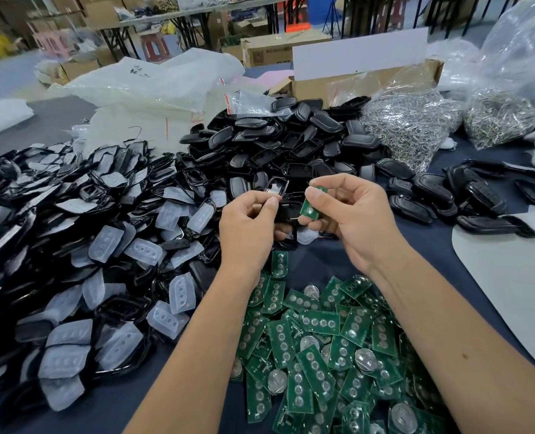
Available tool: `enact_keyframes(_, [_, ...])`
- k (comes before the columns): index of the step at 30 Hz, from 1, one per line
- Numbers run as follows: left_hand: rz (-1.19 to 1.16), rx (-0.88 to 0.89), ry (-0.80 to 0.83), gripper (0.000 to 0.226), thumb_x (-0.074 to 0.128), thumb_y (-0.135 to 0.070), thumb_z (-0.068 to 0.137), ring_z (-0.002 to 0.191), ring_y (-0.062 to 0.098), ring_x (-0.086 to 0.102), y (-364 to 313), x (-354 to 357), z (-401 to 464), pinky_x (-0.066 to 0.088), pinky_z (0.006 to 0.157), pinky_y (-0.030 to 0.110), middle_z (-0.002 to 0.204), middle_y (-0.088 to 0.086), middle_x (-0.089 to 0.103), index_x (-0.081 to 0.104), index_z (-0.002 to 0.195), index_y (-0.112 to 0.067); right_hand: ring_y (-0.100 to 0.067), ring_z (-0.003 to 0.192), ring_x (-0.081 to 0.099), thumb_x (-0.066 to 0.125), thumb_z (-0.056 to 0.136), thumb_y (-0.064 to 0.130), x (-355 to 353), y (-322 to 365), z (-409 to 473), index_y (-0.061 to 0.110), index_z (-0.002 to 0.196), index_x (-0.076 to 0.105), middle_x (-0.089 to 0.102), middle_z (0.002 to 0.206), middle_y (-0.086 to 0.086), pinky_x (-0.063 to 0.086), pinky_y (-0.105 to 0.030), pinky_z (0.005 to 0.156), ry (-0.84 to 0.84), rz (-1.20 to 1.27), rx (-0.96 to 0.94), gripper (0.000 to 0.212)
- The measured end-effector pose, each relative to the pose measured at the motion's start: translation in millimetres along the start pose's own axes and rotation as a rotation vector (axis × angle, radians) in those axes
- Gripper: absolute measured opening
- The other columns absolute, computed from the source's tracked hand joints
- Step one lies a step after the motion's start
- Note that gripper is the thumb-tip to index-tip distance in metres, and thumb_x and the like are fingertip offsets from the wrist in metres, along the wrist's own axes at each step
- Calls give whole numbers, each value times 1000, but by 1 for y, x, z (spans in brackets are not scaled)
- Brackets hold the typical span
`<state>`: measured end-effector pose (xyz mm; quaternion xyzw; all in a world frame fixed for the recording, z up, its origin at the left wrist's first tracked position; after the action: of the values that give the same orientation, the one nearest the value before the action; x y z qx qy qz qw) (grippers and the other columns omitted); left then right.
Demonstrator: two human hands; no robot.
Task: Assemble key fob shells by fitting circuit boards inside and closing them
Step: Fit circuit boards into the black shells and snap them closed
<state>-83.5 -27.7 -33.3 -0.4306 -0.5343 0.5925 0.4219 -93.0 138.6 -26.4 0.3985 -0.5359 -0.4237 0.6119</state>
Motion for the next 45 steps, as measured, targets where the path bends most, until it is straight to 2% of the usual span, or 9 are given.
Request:
enact_keyframes(3, [-30,-6,-9,13,64,-11,100,60,23,73,1,0,-1,53,54,22,79,6,76,75,93,-15,-20,62,72,87,78,20,-6,-2,2,15,90,78,70,70,-7,54,-22,54,-79,-27,-16,16])
enact_keyframes(7, [-65,-13,-5,18,61,-7,101,58,23,73,0,2,-1,55,55,22,80,7,76,76,93,-14,-9,52,57,86,84,14,-11,-6,5,14,89,77,67,66,0,47,-20,52,-175,-104,-44,10])
enact_keyframes(11, [-124,-64,4,31,50,1,103,66,29,77,0,5,-2,60,62,26,96,14,77,77,94,-11,-16,60,69,80,89,2,-7,-6,4,4,93,73,74,71,-7,54,-20,56,-145,-29,-65,8])
enact_keyframes(14, [-139,-87,-8,28,53,3,102,70,31,78,2,5,-2,62,66,28,104,18,75,78,94,-7,-23,67,76,79,89,-2,-6,-7,4,0,97,74,78,79,-10,60,-24,64,-123,-42,-75,10])
enact_keyframes(23, [-150,-112,-44,20,61,1,98,75,21,78,6,2,-2,62,68,25,101,20,73,78,89,-6,-27,64,77,85,87,12,0,-13,3,8,92,76,78,76,-7,64,-33,61,-118,-317,-149,11])
enact_keyframes(30, [-130,-117,-36,21,61,-1,98,68,17,76,6,1,-2,62,70,28,105,24,70,77,87,-8,-22,60,76,83,87,5,4,-12,0,6,91,75,77,74,-6,61,-25,56,-120,-375,-169,10])
enact_keyframes(35, [-129,-121,-36,21,61,-1,98,75,21,76,6,1,-2,62,71,28,105,26,70,76,87,-8,-22,61,76,83,87,6,5,-11,-1,7,91,75,77,73,-5,61,-27,57,-113,-389,-169,9])
enact_keyframes(43, [-155,-95,-33,18,67,-1,97,69,20,77,9,2,-2,62,68,27,76,1,74,78,85,-10,-19,56,73,83,87,8,6,-10,-3,11,89,73,75,72,-4,58,-27,52,-134,-471,-196,10])
enact_keyframes(45, [-157,-91,-34,18,69,-1,96,70,20,77,10,1,-2,62,69,28,76,1,75,79,85,-11,-21,57,74,84,86,7,7,-9,-4,10,90,73,75,72,-5,60,-29,54,-101,-459,-180,12])
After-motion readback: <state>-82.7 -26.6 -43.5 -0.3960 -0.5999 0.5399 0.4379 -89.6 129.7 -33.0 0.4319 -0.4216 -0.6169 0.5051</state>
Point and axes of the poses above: each hand's wrist, its own z-axis towards the middle knuckle, its own x-axis out of the palm, y = z × x, the point moved 3 cm from there along z, towards the middle knuckle
